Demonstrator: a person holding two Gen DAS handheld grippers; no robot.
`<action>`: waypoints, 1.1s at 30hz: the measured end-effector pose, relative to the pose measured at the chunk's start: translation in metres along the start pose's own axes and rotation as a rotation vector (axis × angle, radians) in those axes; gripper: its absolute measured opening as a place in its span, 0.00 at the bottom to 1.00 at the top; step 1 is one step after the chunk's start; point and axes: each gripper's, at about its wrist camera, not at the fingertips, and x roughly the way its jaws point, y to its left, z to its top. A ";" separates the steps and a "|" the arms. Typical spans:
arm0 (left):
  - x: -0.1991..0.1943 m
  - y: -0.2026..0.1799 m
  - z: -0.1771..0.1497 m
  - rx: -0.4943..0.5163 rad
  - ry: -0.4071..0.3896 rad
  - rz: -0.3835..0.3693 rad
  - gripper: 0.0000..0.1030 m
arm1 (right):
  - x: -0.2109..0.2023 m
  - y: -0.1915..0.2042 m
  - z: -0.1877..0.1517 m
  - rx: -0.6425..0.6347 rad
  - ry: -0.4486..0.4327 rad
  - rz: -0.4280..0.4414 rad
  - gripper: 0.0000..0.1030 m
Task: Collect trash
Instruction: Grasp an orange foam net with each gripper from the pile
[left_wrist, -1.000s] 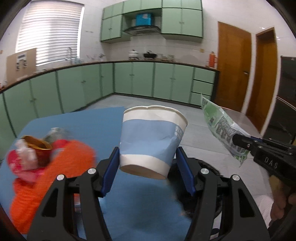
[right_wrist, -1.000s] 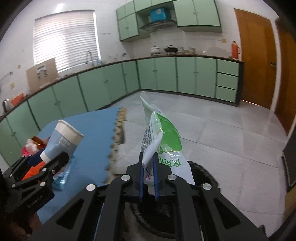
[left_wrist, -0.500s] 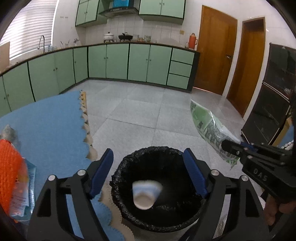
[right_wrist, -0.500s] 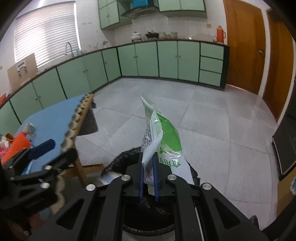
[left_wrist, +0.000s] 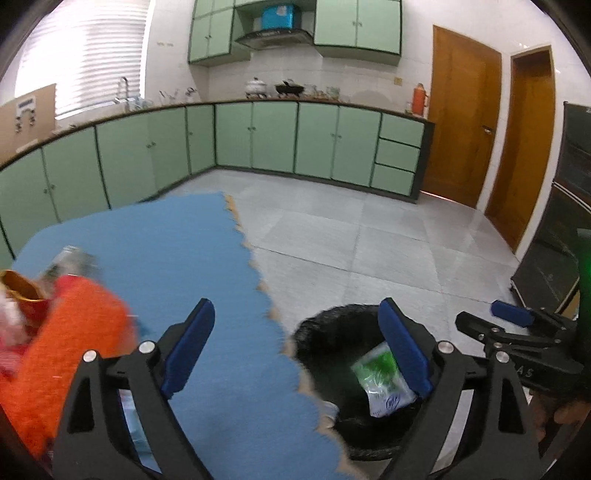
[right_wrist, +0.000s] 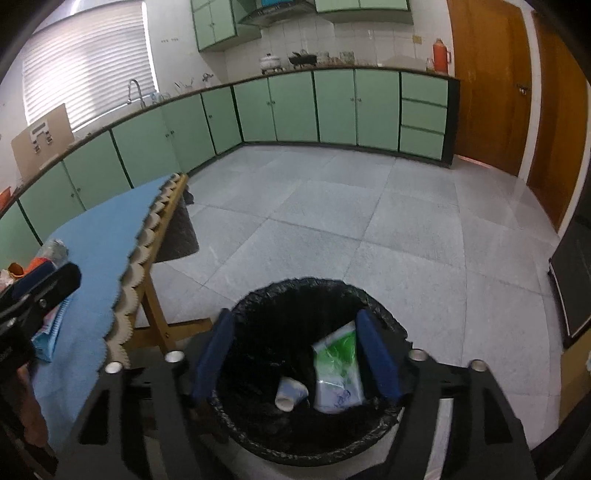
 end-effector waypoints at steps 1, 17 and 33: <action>-0.010 0.006 0.000 0.002 -0.015 0.020 0.86 | -0.005 0.007 0.001 -0.010 -0.011 0.004 0.77; -0.157 0.140 -0.028 -0.093 -0.125 0.460 0.87 | -0.057 0.183 -0.004 -0.166 -0.164 0.312 0.82; -0.165 0.200 -0.088 -0.197 -0.042 0.466 0.87 | -0.043 0.272 -0.035 -0.232 -0.192 0.396 0.78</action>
